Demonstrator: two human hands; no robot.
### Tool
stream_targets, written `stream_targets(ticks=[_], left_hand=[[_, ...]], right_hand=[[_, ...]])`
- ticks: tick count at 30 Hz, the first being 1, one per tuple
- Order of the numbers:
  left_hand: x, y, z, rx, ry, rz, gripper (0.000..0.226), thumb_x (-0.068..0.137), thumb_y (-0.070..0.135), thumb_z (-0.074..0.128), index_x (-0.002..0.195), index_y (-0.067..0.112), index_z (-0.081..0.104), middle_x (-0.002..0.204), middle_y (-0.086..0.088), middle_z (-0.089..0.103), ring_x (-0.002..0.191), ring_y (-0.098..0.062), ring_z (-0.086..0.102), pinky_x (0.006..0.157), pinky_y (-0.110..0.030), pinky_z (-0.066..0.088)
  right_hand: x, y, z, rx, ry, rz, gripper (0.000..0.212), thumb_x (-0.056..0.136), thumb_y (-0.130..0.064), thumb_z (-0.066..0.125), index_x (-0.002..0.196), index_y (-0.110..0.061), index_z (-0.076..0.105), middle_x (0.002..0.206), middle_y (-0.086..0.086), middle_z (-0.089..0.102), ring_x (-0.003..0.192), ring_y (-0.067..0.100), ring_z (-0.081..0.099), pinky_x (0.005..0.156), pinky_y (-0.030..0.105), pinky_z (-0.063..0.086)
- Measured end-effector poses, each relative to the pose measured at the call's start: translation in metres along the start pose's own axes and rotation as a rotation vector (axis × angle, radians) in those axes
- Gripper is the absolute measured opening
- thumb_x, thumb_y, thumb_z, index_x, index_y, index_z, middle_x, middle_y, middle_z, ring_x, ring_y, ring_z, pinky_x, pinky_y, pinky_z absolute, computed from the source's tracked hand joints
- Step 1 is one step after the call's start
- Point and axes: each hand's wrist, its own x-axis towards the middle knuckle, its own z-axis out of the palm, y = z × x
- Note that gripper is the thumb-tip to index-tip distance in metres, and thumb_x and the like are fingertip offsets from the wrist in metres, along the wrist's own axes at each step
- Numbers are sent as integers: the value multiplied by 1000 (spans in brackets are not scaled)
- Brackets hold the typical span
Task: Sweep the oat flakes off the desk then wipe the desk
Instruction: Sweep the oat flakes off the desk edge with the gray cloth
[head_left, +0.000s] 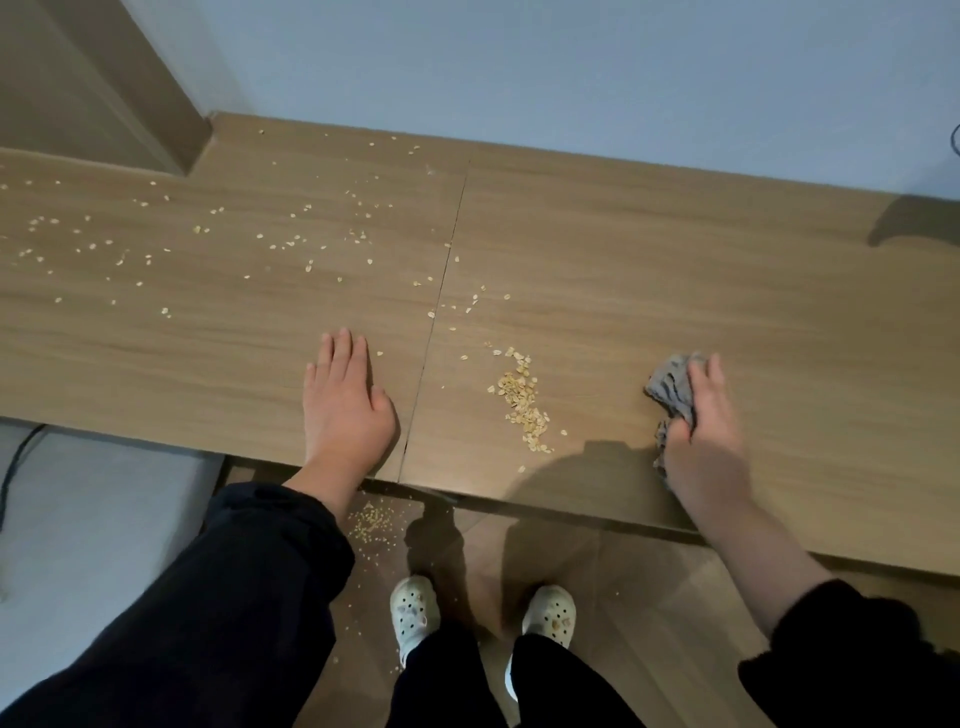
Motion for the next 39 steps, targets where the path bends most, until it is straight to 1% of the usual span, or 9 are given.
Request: stream_targets(ticks=[4,12,20,23,30,32,34,36,39], left_hand=[[-2,-16,-9,-39,-25,162,57,99,19,40,152,8,21,161,-7,10,148,-22,0,120,-36,1],[16,-81,-21,230,-117,510,64,94,40,10,152,13,10,160,-5,5,147,-16,0,118,-33,-2],[20,-86,-14,209,-105,524,63,93,39,15,151,14,11,159,-5,6,147,-18,3,119,-38,5],[19,-87,-13,198,-109,526,64,93,38,16,152,13,14,160,-6,8,148,-19,4,119,-37,4],[19,-85,-15,146,-103,540,67,91,39,12,152,13,18,160,-6,11,148,-19,5,119,-37,3],[18,-86,-15,154,-102,544,67,90,40,9,152,14,14,160,-5,7,148,-18,2,119,-36,0],[19,-87,-16,154,-109,545,67,90,40,7,153,16,11,161,-4,4,148,-17,0,118,-34,-3],[18,-88,-16,136,-123,544,67,91,40,8,153,16,11,161,-3,3,148,-16,-2,118,-33,-4],[18,-88,-19,86,-140,533,65,91,40,11,153,18,10,161,-1,2,147,-13,-6,118,-33,-5]], right_hand=[[-20,-17,27,-51,183,36,63,91,6,44,151,-1,26,160,14,18,148,26,16,122,40,14],[-50,-72,71,-187,214,181,69,94,-1,51,154,-8,17,161,11,15,149,26,13,122,41,16],[-41,-137,122,-61,308,343,69,94,2,43,154,-10,12,163,8,5,150,24,5,123,38,6],[-20,-161,134,-123,253,400,73,94,-2,43,154,-10,3,163,9,-2,150,25,1,123,38,3],[3,-194,154,11,211,205,71,94,2,41,155,-13,10,163,8,4,150,25,7,122,39,10],[0,-190,139,304,155,231,72,95,-1,44,155,-22,10,161,-1,16,143,23,30,115,42,33],[-9,-181,110,670,93,336,67,97,-5,42,154,-28,16,143,-11,39,111,18,59,83,31,58],[-16,-167,79,808,-9,394,58,100,-9,42,152,-27,25,135,-9,48,88,13,64,60,22,56],[-13,-140,47,718,-31,375,47,98,-11,50,144,-17,38,135,4,54,92,19,66,67,28,57]])
